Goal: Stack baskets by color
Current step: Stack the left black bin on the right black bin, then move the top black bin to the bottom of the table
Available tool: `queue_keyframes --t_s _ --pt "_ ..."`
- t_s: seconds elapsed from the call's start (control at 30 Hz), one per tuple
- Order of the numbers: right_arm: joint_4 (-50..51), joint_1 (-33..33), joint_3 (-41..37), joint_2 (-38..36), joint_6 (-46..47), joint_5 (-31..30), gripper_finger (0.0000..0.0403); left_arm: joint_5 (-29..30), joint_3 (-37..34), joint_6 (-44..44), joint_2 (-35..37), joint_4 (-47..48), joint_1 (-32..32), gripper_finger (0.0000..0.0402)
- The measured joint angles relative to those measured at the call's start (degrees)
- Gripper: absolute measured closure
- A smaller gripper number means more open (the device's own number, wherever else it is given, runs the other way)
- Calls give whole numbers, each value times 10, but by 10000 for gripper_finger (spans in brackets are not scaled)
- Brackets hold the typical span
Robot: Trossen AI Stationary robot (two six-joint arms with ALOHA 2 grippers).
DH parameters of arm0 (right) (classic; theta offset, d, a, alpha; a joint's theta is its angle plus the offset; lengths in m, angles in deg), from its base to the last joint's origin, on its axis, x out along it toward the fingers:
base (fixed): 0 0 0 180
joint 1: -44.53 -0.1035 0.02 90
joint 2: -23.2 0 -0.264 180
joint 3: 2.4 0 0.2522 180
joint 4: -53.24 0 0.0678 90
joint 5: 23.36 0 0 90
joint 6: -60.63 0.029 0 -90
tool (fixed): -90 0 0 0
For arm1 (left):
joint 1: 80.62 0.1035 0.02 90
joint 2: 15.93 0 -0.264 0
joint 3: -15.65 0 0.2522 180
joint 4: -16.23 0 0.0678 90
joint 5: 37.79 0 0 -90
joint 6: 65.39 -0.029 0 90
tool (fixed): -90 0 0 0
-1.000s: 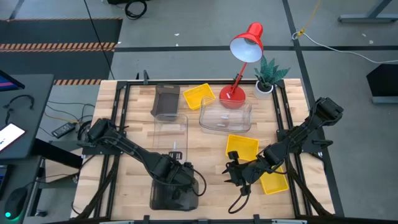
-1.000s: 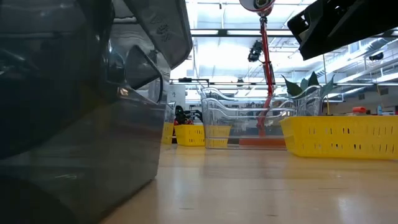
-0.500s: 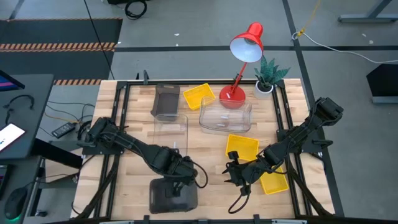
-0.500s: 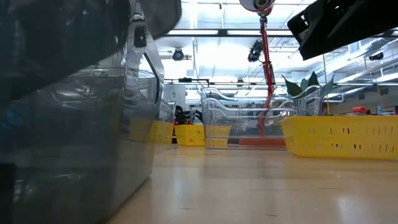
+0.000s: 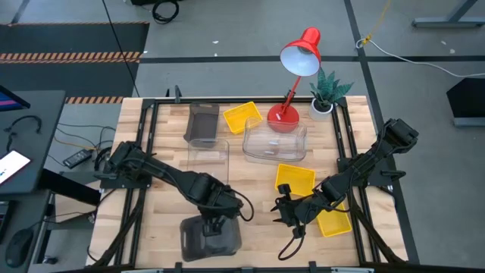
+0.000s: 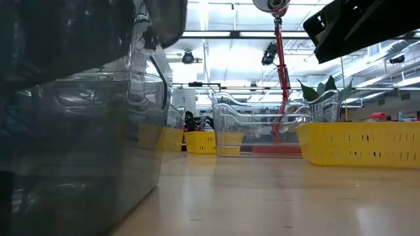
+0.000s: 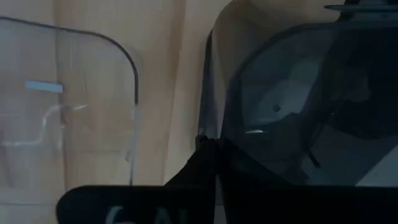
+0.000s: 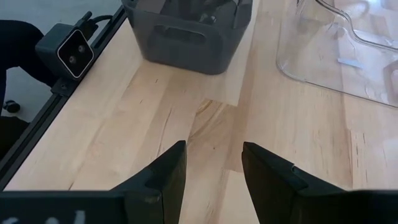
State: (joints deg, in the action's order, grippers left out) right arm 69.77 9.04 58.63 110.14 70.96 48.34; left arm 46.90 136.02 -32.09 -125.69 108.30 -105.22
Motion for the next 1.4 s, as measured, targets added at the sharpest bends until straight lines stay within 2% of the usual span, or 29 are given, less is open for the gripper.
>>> queue_keyframes --t_s 0.27,0.4,0.73,1.1,1.23,1.4 --pt "-1 0 0 0 -4 0 241 -16 0 18 -8 57 -7 396" --pt "-1 0 0 0 -4 0 241 -14 0 6 -15 55 -8 396" --pt "4 0 0 0 -4 0 241 -55 -1 -27 -55 53 -7 392" --pt "14 0 0 0 0 0 241 -37 -1 0 -56 59 -7 228" --pt "20 1 0 0 -2 0 241 -20 -1 6 -46 53 -13 210" --pt "33 1 0 0 5 0 241 53 -1 6 -41 24 -51 227"
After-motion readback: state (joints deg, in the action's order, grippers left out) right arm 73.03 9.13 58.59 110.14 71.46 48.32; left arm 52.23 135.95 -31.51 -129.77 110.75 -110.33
